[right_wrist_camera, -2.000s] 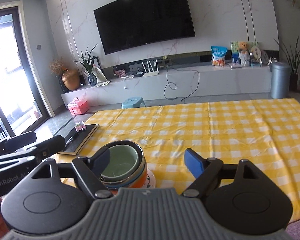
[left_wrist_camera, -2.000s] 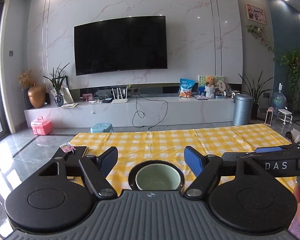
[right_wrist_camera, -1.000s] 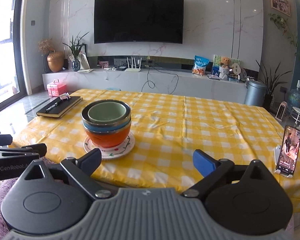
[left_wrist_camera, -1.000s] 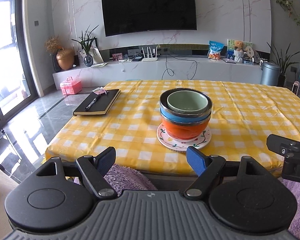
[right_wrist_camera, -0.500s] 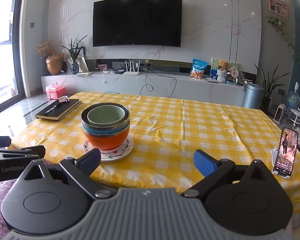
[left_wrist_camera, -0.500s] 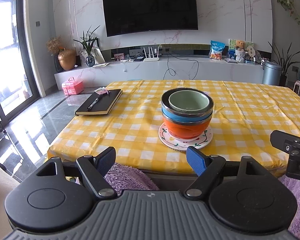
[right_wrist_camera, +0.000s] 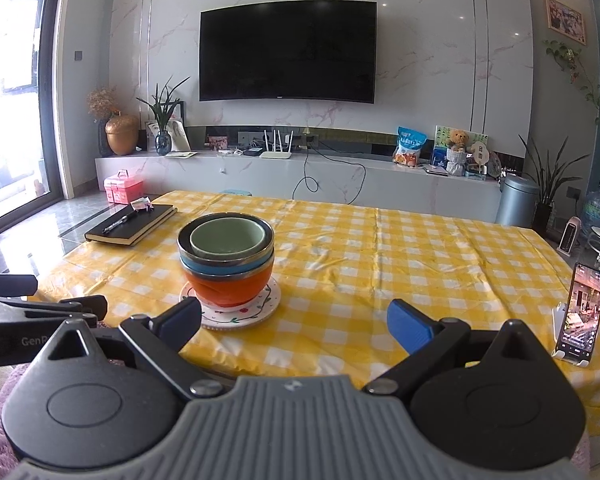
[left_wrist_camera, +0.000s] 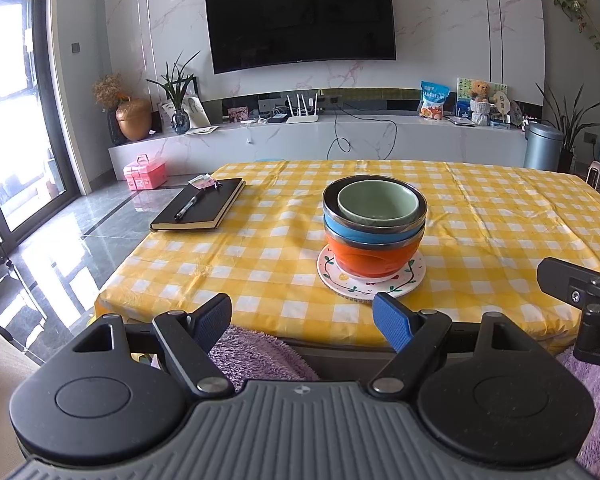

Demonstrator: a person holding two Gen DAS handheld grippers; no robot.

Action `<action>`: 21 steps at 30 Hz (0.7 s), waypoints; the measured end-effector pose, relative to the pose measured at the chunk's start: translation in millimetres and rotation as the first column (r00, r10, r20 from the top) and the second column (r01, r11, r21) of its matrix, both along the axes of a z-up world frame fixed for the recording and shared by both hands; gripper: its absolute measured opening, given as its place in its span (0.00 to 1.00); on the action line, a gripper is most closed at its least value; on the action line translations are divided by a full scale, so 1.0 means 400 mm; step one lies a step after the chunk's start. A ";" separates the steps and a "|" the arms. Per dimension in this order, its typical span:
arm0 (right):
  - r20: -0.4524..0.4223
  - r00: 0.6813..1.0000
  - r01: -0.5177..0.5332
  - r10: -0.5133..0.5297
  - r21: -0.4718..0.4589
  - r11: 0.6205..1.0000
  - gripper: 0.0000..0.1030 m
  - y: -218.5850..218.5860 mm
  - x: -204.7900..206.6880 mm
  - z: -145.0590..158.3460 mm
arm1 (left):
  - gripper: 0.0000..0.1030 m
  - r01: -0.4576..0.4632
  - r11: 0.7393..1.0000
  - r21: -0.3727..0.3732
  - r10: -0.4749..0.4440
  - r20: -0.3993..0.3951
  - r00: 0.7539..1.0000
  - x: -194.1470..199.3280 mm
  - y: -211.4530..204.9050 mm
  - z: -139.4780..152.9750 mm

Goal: Organize plates and bowls

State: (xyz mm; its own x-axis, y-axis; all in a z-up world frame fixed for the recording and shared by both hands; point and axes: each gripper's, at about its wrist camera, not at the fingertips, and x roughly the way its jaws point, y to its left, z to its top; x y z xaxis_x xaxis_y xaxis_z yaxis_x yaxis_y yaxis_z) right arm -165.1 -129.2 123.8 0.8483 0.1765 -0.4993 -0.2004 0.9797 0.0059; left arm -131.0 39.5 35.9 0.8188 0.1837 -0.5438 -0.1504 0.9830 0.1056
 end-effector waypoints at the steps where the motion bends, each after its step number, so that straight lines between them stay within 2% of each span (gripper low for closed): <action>1: -0.001 1.000 0.000 0.000 0.000 1.000 0.95 0.000 0.000 0.000 | 0.91 0.000 1.000 0.000 0.000 0.000 1.000 0.000 0.000 0.000; 21: 0.004 1.000 -0.005 0.005 -0.012 1.000 0.97 0.004 -0.002 -0.003 | 0.91 -0.001 1.000 -0.002 0.001 0.004 1.000 -0.003 0.003 0.001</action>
